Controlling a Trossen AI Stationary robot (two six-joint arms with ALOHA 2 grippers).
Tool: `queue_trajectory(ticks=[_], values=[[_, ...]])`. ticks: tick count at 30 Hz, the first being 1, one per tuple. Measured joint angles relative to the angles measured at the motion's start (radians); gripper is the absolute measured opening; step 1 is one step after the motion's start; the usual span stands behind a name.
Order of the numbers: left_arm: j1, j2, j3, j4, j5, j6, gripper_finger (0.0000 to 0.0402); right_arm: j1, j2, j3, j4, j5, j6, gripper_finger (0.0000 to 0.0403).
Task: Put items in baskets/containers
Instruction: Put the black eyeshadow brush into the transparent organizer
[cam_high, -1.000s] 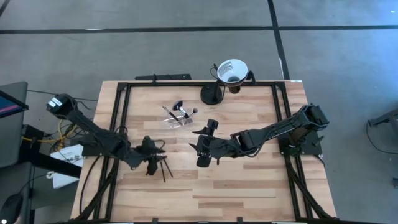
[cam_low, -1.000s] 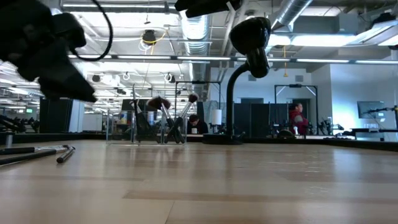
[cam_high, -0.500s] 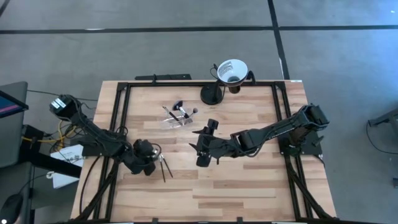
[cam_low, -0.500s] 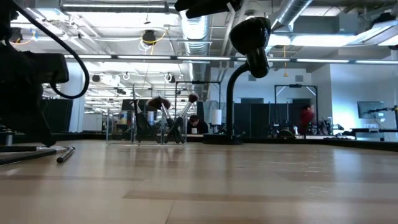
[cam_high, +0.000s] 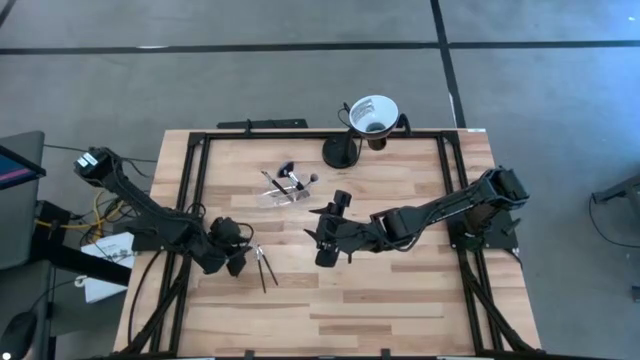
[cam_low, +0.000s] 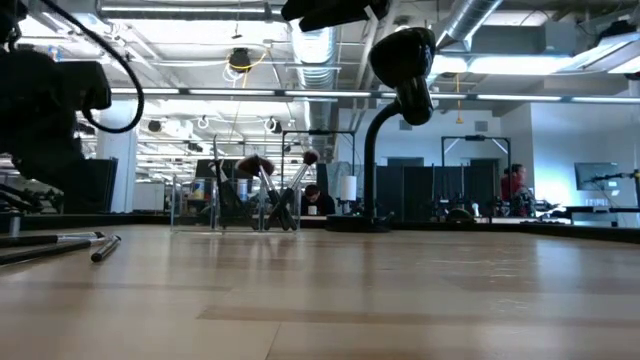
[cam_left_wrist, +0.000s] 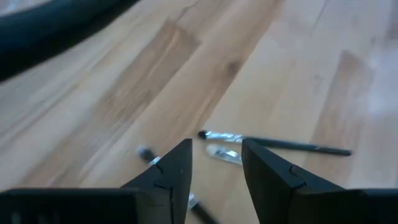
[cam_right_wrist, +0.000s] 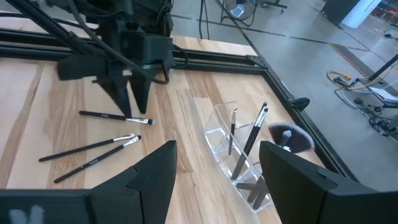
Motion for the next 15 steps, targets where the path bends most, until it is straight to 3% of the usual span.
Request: queue_trajectory(ticks=[6,15], values=[[0.000,-0.030,0.000,-0.229,0.051,-0.130,0.0127,0.000,0.000,0.000,0.000,-0.031,0.000,0.0221],[0.000,0.053,0.000,-0.113,0.040,-0.160,0.0118,-0.005,0.000,0.000,0.000,-0.050,0.000,0.0221]])
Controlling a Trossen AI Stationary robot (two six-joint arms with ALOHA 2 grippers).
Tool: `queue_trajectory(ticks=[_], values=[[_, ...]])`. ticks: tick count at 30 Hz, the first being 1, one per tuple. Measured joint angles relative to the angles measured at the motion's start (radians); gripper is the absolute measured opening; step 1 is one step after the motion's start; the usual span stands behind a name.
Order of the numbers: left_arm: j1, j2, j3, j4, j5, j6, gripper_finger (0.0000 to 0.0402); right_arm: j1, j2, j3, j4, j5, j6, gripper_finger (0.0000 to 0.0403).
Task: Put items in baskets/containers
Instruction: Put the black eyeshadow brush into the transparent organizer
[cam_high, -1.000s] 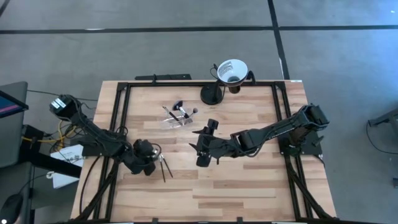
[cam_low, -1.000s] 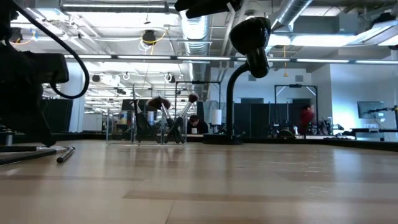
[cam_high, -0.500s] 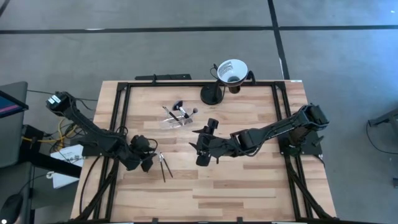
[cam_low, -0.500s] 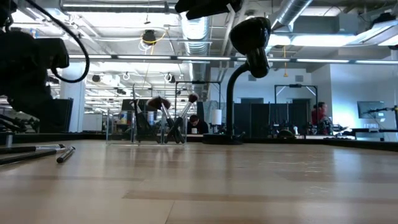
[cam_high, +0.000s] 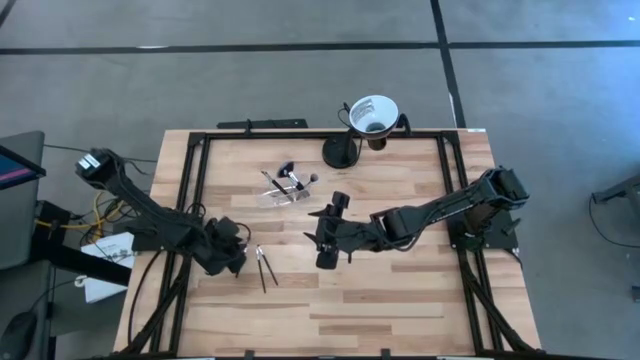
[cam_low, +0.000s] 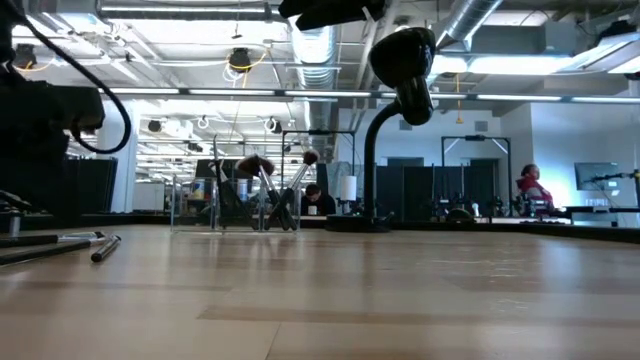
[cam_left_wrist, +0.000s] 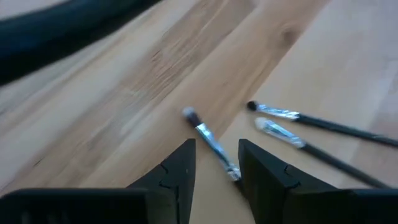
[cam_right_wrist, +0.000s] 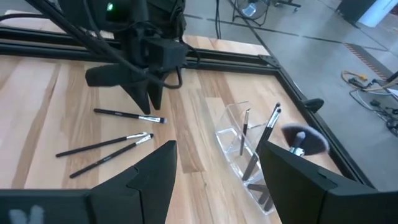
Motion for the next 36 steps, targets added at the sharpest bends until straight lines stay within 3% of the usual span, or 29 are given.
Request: queue_trajectory(ticks=[17,27,36], values=[[-0.016,0.348,0.007,0.206,-0.160,-0.082,0.0117,-0.002,0.000,0.000,0.000,-0.002,0.009,0.0221],[-0.170,0.466,0.000,0.278,-0.300,-0.160,0.0117,-0.002,0.000,0.000,0.000,-0.002,0.018,0.0221],[-0.225,0.589,0.001,0.319,-0.423,-0.204,0.0117,-0.002,0.001,0.000,0.000,-0.002,0.018,0.0221]])
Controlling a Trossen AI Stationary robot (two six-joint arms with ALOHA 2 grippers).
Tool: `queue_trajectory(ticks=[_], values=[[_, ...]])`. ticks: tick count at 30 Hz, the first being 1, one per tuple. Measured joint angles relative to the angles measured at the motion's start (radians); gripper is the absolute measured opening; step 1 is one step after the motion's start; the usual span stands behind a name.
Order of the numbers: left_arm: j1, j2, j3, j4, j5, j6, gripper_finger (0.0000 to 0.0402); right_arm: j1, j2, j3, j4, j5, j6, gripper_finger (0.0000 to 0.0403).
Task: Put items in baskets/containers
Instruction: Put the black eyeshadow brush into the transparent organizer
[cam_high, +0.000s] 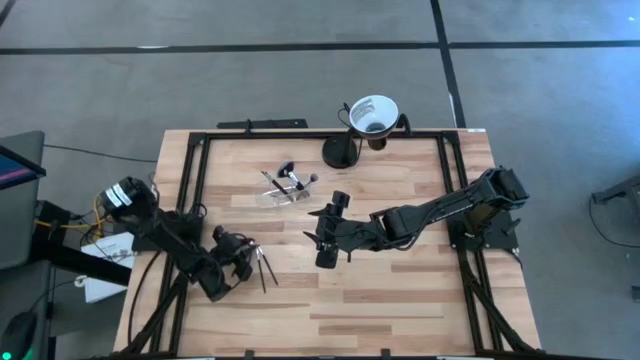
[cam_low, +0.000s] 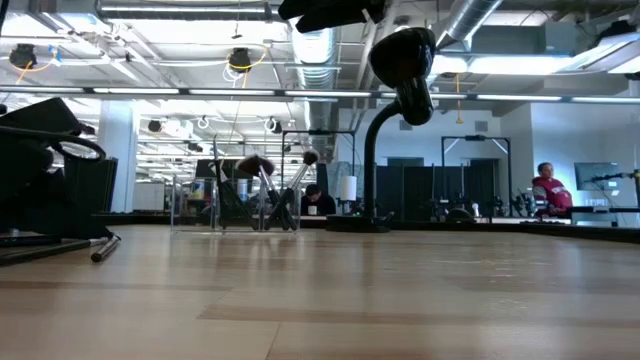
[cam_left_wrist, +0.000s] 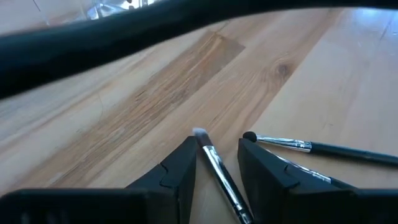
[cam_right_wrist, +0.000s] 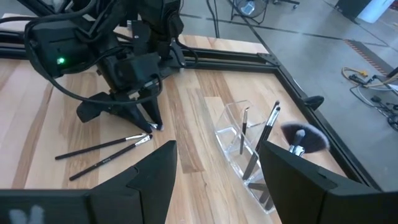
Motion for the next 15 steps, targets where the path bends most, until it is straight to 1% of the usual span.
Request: queue_trajectory(ticks=[3,5,7,10,11,15], values=[[-0.013,0.018,-0.002,0.032,-0.026,-0.014,0.0112,0.000,0.000,0.000,0.000,0.000,0.000,0.0221],[-0.015,0.025,-0.002,0.037,-0.034,-0.015,0.0098,0.000,0.000,0.000,0.000,0.000,0.000,0.0221],[-0.015,0.030,-0.001,0.042,-0.036,-0.018,0.0074,0.000,0.000,0.000,0.000,0.000,0.000,0.0221],[-0.011,0.030,0.000,0.049,-0.031,-0.031,0.0024,0.000,0.000,0.000,0.000,0.000,0.000,0.0221],[-0.010,0.027,0.000,0.049,-0.027,-0.038,0.0016,0.000,0.000,0.000,0.000,0.000,0.000,0.0221],[-0.007,-0.027,-0.002,0.049,-0.023,-0.044,0.0015,0.000,0.000,0.000,0.000,0.001,0.000,0.0221]])
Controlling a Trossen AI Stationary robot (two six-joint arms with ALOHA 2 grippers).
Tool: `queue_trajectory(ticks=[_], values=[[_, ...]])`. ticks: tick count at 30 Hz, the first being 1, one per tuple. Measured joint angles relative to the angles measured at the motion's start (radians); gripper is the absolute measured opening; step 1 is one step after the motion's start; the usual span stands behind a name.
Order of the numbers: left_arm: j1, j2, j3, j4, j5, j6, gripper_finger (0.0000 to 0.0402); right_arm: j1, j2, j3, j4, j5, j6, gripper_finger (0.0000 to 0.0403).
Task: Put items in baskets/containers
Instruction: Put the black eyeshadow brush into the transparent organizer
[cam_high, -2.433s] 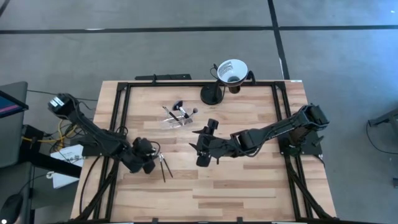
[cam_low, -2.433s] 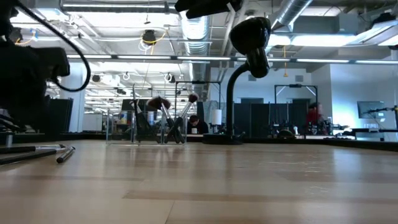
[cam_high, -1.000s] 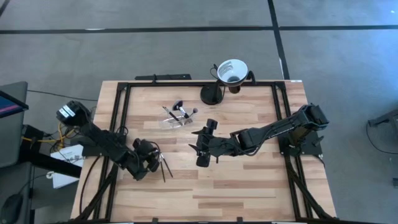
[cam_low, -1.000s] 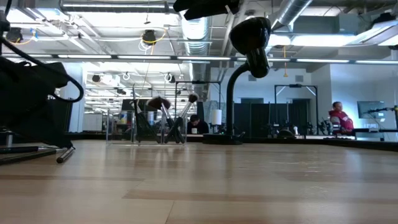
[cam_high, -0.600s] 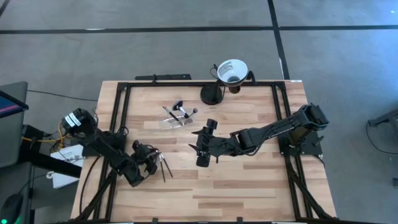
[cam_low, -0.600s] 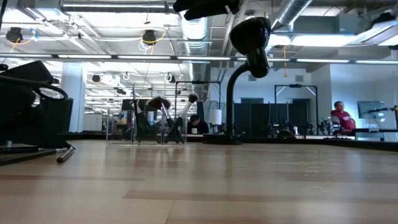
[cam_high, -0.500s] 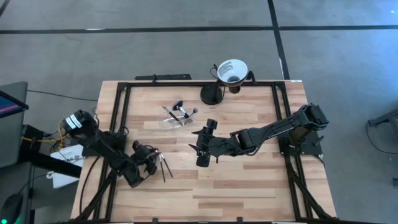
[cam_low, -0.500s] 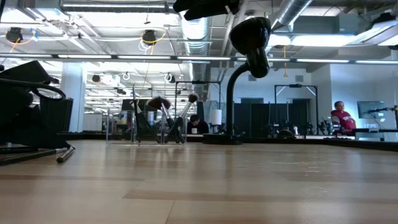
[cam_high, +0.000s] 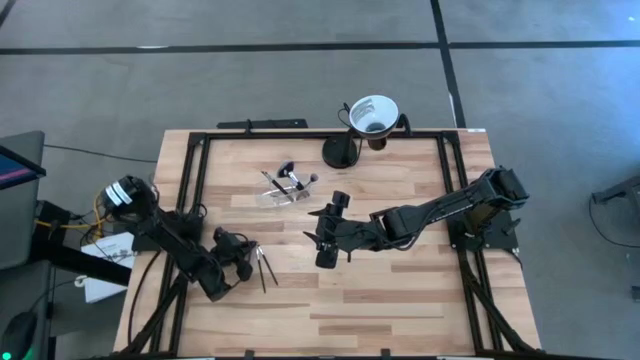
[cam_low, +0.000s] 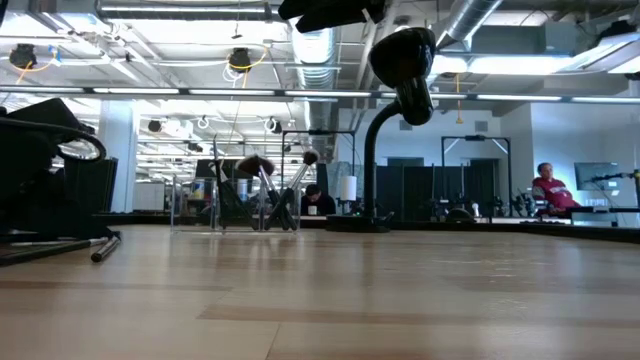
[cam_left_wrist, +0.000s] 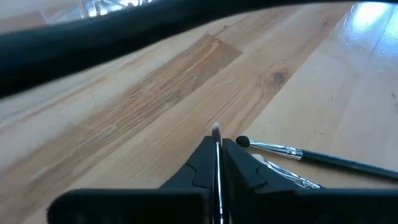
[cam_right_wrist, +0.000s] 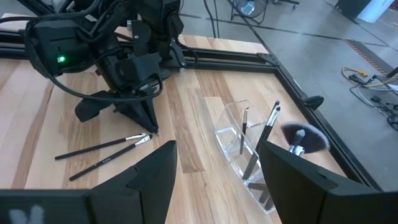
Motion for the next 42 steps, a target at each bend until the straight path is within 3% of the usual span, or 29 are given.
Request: queue_trajectory(ticks=[4,9,17,22,25,30,33,38,42], values=[[0.033,-0.129,0.000,0.000,0.036,0.047,0.0012,0.000,0.000,0.000,0.000,0.000,0.000,0.0221],[0.078,-0.313,0.000,-0.002,-0.041,0.198,0.0012,0.000,0.000,0.000,0.001,0.000,0.000,0.0221],[0.137,-0.614,0.001,0.029,-0.256,0.567,0.0012,0.000,0.000,0.000,0.008,0.000,0.000,0.0221],[0.186,-0.742,0.001,0.207,-0.322,0.887,0.0012,-0.006,0.000,0.000,0.017,0.000,-0.015,0.0221],[0.246,-0.755,0.001,0.380,-0.239,1.115,0.0012,-0.014,0.000,0.000,0.034,0.000,-0.027,0.0221],[0.399,-0.703,0.001,0.805,0.085,1.520,0.0012,-0.029,0.000,0.000,0.038,0.000,-0.027,0.0221],[0.494,-0.681,0.001,1.030,0.208,1.699,0.0012,-0.032,0.000,0.000,0.038,-0.001,-0.020,0.0221],[0.637,-0.645,0.003,1.211,0.527,1.805,0.0012,-0.031,0.000,0.000,0.038,-0.047,-0.011,0.0221],[0.727,-0.553,-0.028,1.210,0.523,1.787,0.0012,-0.030,0.000,0.000,0.038,-0.051,-0.010,0.0221]])
